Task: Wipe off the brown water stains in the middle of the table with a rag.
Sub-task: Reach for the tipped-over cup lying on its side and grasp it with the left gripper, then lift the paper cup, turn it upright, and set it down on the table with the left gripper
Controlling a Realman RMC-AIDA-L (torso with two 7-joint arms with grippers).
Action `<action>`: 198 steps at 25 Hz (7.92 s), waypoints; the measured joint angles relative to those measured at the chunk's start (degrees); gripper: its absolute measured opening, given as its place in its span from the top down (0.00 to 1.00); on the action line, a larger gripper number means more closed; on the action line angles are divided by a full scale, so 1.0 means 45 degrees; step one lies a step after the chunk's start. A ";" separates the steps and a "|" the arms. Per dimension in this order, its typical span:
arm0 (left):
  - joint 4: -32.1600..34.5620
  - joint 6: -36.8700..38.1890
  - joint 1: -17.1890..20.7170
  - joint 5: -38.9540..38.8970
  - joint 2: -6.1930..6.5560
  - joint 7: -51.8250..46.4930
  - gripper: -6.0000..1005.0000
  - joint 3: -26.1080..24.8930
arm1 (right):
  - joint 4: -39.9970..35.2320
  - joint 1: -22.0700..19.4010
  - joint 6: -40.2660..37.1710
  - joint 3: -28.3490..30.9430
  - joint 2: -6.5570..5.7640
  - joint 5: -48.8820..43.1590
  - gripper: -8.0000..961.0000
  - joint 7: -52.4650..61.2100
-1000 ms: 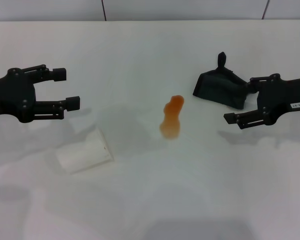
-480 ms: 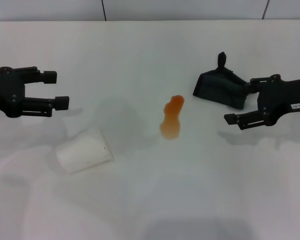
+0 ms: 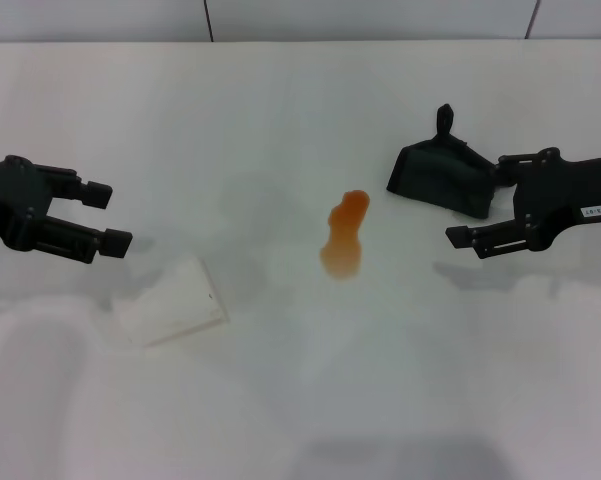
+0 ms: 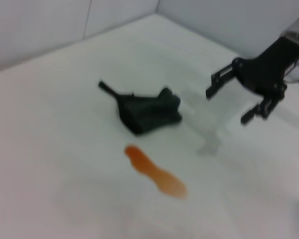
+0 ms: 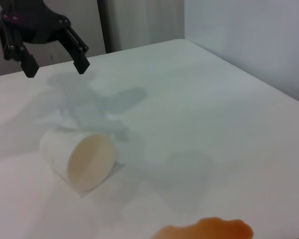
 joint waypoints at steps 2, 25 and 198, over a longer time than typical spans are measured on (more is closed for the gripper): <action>-0.0084 0.0000 -0.0278 0.0705 0.0014 -0.0184 0.11 0.0000 | 0.0000 -0.0002 -0.0006 0.0000 0.0001 0.0005 0.15 0.0004; -0.0150 -0.0804 -0.1741 0.3633 -0.0209 -0.0026 0.11 0.0020 | 0.0065 -0.0256 0.0078 -0.0001 0.0021 0.0644 0.15 -0.0219; 0.3062 -0.5751 0.3377 -0.9375 -0.1998 0.3747 0.41 -0.0019 | 0.0214 -0.0448 0.0218 -0.0030 0.0012 0.0678 0.18 -0.0430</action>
